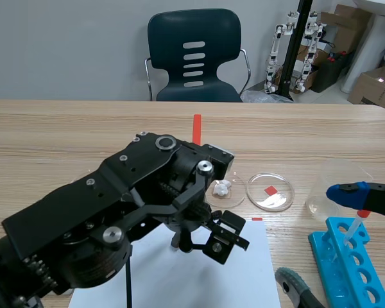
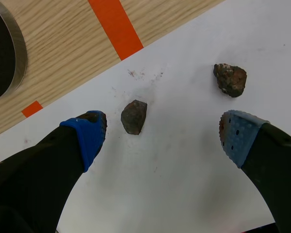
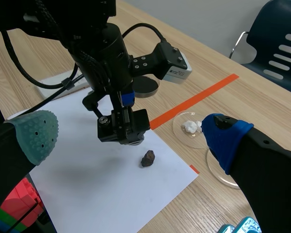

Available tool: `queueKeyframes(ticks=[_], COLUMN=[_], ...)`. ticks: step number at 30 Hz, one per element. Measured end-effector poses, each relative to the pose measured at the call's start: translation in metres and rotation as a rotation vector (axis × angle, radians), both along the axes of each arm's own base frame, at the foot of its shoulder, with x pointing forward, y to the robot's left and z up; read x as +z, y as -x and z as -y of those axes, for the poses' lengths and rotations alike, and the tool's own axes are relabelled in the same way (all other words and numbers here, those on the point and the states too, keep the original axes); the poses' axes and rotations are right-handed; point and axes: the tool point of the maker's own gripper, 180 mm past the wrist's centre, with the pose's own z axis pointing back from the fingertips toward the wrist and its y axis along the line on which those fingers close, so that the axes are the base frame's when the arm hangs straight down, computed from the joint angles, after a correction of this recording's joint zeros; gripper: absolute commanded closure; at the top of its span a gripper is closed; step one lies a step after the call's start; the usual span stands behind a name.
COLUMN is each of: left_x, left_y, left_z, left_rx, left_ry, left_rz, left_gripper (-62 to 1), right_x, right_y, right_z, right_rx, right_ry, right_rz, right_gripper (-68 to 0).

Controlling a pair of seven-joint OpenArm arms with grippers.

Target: Pick up the middle mineral with the left hand

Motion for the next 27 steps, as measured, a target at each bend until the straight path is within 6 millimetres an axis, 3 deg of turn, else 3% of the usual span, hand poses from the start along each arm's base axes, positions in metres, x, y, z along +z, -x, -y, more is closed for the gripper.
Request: queueKeyframes(ticks=[7,17,27], left_x=[-0.012,-0.031,-0.032], left_y=[-0.01,-0.006,-0.006], left_z=[-0.005,-0.017,-0.018], left_rx=[0.014,0.03,0.031], left_ry=[-0.044,-0.097,-0.099], left_rz=[-0.015,-0.067,-0.067], left_gripper=[-49.0,-49.0,-49.0], right_x=[0.0,0.0,0.0], right_y=[0.0,0.0,0.0], right_z=[0.0,0.0,0.0], right_rx=[0.0,0.0,0.0], right_ry=[0.0,0.0,0.0], right_rz=[0.0,0.0,0.0], right_gripper=[-62.1,-62.1,-62.1])
